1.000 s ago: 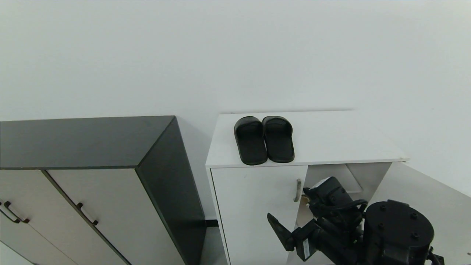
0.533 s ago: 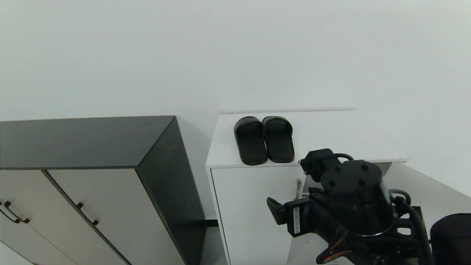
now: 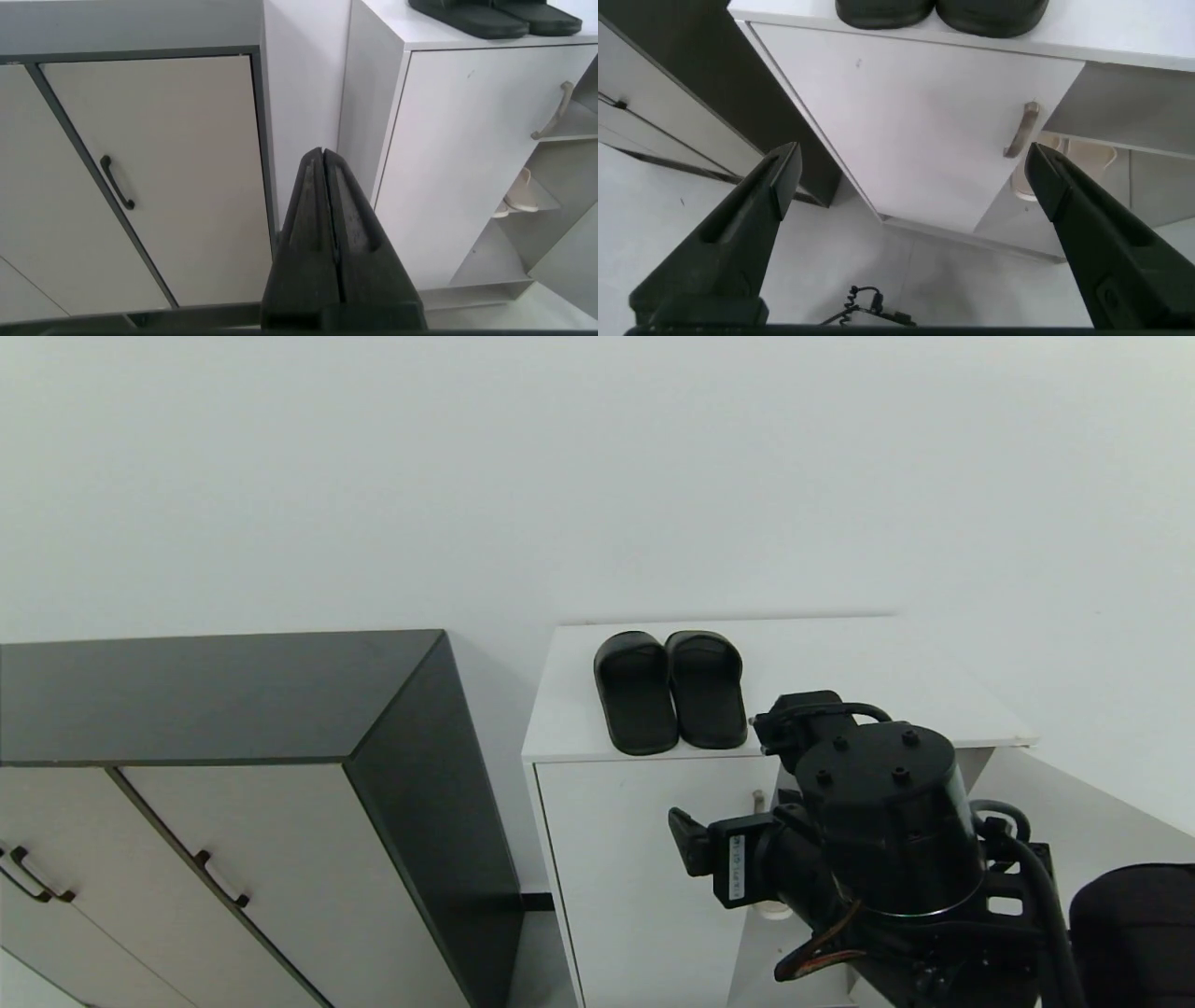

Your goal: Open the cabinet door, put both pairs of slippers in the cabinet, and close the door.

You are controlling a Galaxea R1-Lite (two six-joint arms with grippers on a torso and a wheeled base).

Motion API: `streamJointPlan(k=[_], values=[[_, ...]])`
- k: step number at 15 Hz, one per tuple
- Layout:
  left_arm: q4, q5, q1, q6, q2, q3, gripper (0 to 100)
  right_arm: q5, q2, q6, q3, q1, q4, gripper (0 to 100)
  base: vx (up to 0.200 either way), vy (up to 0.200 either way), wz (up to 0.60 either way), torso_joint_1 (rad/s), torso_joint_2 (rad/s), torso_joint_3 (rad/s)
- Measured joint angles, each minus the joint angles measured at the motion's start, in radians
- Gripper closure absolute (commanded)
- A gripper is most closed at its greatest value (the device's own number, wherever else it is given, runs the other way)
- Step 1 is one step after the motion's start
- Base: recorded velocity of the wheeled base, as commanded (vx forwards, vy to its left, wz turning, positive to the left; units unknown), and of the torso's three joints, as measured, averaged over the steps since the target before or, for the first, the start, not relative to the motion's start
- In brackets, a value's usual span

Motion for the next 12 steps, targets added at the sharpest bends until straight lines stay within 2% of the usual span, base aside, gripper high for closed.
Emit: streamJointPlan(k=[2,11,12], values=[[0.0,0.0,0.0,0.0,0.0,0.0,100,-0.001,0.004,0.0,0.002,0.0,-0.002,0,0.0,0.0,0.0,0.0,0.0,0.0],[0.0,0.0,0.0,0.001,0.001,0.0,100,-0.002,0.01,-0.025,0.032,0.002,-0.067,0,0.2,0.0,0.0,0.003,0.0,0.003],[0.0,0.0,-0.001,0.001,0.001,0.0,100,-0.001,0.013,-0.03,0.032,0.002,-0.076,0,0.0,0.0,0.0,0.0,0.0,0.0]])
